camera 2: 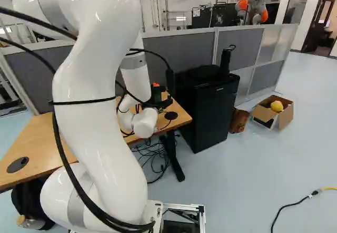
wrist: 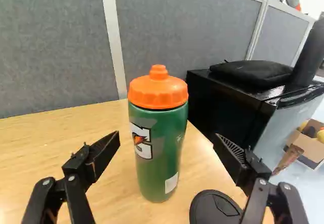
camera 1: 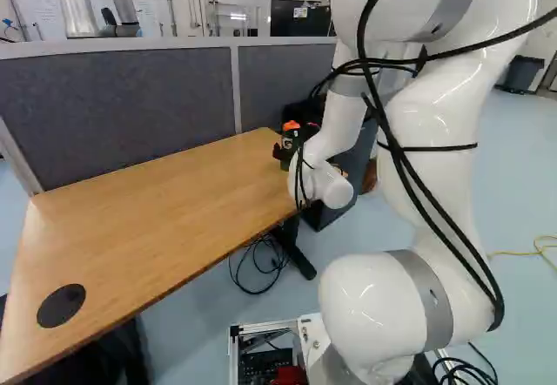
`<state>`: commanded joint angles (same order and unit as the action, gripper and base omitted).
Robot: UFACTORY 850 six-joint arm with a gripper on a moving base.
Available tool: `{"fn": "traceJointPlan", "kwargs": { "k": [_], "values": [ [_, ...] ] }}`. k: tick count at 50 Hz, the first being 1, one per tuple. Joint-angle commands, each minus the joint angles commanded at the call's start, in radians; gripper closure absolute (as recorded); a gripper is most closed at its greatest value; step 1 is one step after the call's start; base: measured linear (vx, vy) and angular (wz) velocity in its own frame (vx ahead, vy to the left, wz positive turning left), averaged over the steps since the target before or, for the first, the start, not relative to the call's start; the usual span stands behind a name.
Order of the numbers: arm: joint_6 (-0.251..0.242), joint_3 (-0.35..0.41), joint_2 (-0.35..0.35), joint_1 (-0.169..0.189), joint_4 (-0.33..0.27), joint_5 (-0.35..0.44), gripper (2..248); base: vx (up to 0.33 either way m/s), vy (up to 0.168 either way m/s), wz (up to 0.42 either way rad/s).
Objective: Pick up the green bottle from the table
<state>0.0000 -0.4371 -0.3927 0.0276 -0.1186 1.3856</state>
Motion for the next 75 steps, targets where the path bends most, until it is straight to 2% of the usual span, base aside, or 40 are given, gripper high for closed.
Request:
{"fn": "traceJointPlan", "kwargs": {
  "k": [10,11,16,17,21,22,26,27,50,65,75],
  "values": [
    [0.000,-0.006,-0.008,0.000,0.000,0.001,3,0.000,0.000,0.000],
    [0.000,-0.007,-0.009,0.000,0.000,0.001,27,0.000,0.000,0.000],
    [0.000,-0.007,-0.009,0.000,0.000,0.001,27,0.000,0.000,0.000],
    [0.000,-0.007,-0.009,0.000,0.000,0.001,65,0.000,0.000,0.000],
    [0.000,-0.007,-0.009,0.000,0.000,0.001,65,0.000,0.000,0.000],
    [0.000,-0.007,-0.009,0.000,0.000,0.001,104,0.000,0.000,0.000],
    [0.000,-0.007,-0.009,0.000,0.000,0.001,104,0.000,0.000,0.000],
    [0.000,-0.007,-0.009,0.000,0.000,0.001,133,0.000,0.000,0.000],
    [0.000,-0.001,0.016,0.000,0.000,0.001,138,0.000,0.000,0.000],
    [0.000,0.047,0.090,-0.013,0.000,0.000,138,0.000,0.000,0.000],
    [0.000,0.090,0.150,-0.027,0.010,-0.029,138,0.000,0.000,0.000]
  ]
}}
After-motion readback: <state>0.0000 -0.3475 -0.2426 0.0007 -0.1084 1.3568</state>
